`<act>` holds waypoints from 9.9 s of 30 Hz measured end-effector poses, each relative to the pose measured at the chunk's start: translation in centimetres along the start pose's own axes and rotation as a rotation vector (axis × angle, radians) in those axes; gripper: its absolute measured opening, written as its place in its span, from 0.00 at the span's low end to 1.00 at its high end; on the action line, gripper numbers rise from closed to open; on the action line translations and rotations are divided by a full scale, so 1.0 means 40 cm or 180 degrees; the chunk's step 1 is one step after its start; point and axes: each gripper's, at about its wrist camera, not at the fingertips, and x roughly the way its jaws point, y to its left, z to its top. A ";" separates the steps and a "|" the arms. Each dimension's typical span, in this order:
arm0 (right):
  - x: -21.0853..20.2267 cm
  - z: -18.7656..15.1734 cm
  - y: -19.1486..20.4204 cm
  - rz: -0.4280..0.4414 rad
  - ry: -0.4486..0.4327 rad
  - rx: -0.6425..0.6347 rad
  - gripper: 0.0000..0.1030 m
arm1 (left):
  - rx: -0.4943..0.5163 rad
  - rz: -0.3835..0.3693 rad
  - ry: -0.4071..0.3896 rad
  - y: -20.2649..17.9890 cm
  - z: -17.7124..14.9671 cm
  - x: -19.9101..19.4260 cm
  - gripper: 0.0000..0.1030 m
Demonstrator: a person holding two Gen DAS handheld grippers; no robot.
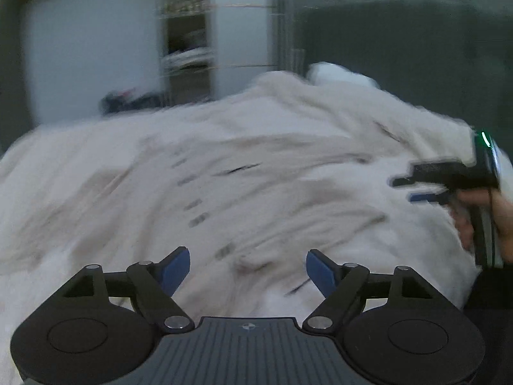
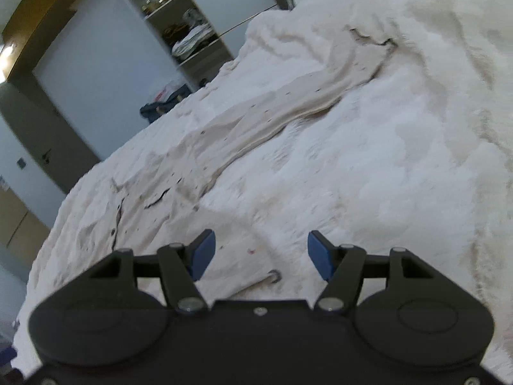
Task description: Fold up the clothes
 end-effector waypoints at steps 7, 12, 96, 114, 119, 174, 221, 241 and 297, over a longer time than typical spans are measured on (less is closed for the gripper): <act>-0.043 0.020 -0.075 -0.0047 -0.0110 0.0165 0.60 | 0.1261 -0.0046 0.0120 -0.308 0.025 0.279 0.73; -0.055 0.036 -0.128 -0.0029 -0.0136 0.0289 0.60 | 0.1969 0.0071 0.0012 -0.450 0.020 0.449 0.73; -0.096 -0.463 0.266 0.0695 -0.0409 -0.5372 0.62 | 0.1653 0.0223 0.0627 0.048 -0.177 0.025 0.75; -0.064 -0.469 0.460 0.0812 0.0313 -0.5458 0.03 | 0.1514 -0.0245 0.0300 0.136 -0.165 0.026 0.04; -0.205 -0.430 0.504 0.0963 0.0656 -0.5134 0.05 | 0.1236 -0.0743 0.0409 0.174 -0.125 -0.079 0.06; -0.351 -0.040 -0.058 -0.0053 0.1066 -0.0744 0.15 | -0.1821 0.0342 0.1104 0.560 -0.329 -0.369 0.46; -0.426 -0.606 0.293 0.0586 -0.1014 -0.5730 0.41 | 0.1976 0.0472 0.0016 -0.144 -0.335 -0.147 0.25; -0.411 -0.641 0.326 0.1032 -0.1767 -0.5552 0.04 | 0.2019 0.0423 -0.0618 -0.135 -0.356 -0.224 0.05; -0.249 -0.398 0.442 0.0977 0.0454 -0.2649 0.48 | -0.1201 -0.0255 0.0029 0.190 -0.211 -0.155 0.42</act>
